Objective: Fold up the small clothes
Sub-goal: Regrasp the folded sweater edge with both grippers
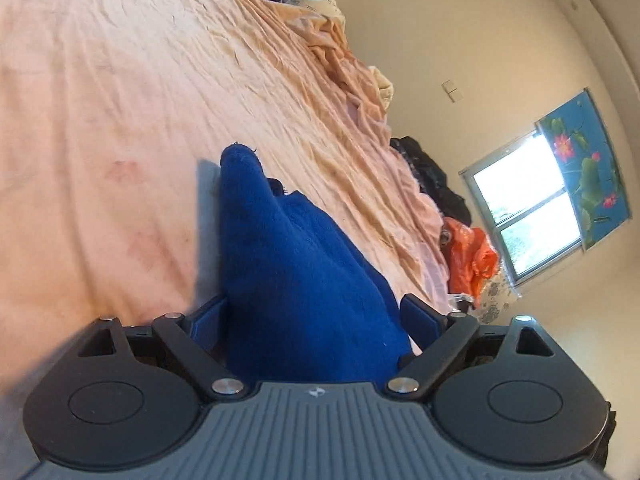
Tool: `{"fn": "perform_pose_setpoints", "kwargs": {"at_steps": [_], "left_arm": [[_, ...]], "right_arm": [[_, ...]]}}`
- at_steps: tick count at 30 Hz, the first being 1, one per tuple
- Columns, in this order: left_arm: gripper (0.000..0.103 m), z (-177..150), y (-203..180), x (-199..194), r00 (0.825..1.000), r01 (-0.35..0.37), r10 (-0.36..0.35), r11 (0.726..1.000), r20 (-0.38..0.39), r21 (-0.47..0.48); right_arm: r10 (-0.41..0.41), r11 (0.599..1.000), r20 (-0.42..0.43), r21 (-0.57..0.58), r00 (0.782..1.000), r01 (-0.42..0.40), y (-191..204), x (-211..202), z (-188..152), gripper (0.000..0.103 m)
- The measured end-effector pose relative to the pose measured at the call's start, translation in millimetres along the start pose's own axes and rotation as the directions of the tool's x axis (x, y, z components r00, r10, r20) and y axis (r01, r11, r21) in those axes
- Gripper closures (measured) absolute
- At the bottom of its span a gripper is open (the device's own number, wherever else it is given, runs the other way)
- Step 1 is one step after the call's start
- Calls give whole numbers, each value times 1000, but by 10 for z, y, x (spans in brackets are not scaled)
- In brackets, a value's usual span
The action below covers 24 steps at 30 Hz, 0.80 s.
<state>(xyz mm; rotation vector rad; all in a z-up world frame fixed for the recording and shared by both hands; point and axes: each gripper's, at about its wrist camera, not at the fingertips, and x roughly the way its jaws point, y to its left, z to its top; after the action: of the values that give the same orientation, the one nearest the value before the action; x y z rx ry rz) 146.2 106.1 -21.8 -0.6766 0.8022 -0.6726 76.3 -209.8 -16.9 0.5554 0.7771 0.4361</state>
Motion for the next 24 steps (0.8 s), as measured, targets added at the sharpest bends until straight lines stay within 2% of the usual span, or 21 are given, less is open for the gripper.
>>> {"fn": "perform_pose_setpoints", "kwargs": {"at_steps": [1,2,3,4,6,11,13,15,17,19,20,21,22,23,24], "left_arm": [[39,9,-21,61,1000,-24,24,1000,-14,16],[75,10,-20,134,997,-61,62,998,-37,28],[75,2,7,193,994,-93,95,995,-62,32],[75,-31,34,181,995,-85,87,996,-52,26],[77,-53,-43,112,994,-105,107,991,-26,80],[78,79,-200,-304,989,-140,144,979,-18,148],[77,231,-204,-518,985,-172,172,968,16,183],[77,432,-150,-700,978,-207,201,962,54,178],[75,610,-44,-772,971,-239,230,957,70,167],[72,669,106,-709,957,-291,282,936,74,198],[68,661,215,-675,950,-312,307,933,58,179],[61,635,319,-666,945,-328,327,935,33,135],[56,572,401,-720,946,-325,324,941,28,92],[44,494,426,-824,954,-299,296,952,52,70],[26,397,404,-954,959,-276,269,958,89,78]], "right_arm": [[-5,1000,-5,-13,1000,5,16,15,-8,68],[-1,1000,-6,-11,1000,1,22,13,-12,70],[-3,1000,0,-10,1000,3,37,-3,-15,71],[-5,1000,8,-4,1000,5,58,-33,-20,73],[-2,1000,27,-10,1000,2,161,-91,-29,74],[71,997,54,-31,996,-70,527,-64,49,74],[111,994,47,-24,993,-110,652,75,111,74],[136,991,40,-5,990,-136,768,272,172,74],[131,991,39,-15,991,-130,873,490,206,74],[78,997,12,-3,997,-78,881,737,194,69],[28,999,-10,16,1000,-28,860,829,171,64],[-7,1000,-10,26,1000,7,841,841,135,61],[6,999,6,34,1000,-6,817,780,85,57],[20,999,21,37,1000,-21,795,678,34,46],[27,999,28,33,999,-28,775,565,-17,41]]}}
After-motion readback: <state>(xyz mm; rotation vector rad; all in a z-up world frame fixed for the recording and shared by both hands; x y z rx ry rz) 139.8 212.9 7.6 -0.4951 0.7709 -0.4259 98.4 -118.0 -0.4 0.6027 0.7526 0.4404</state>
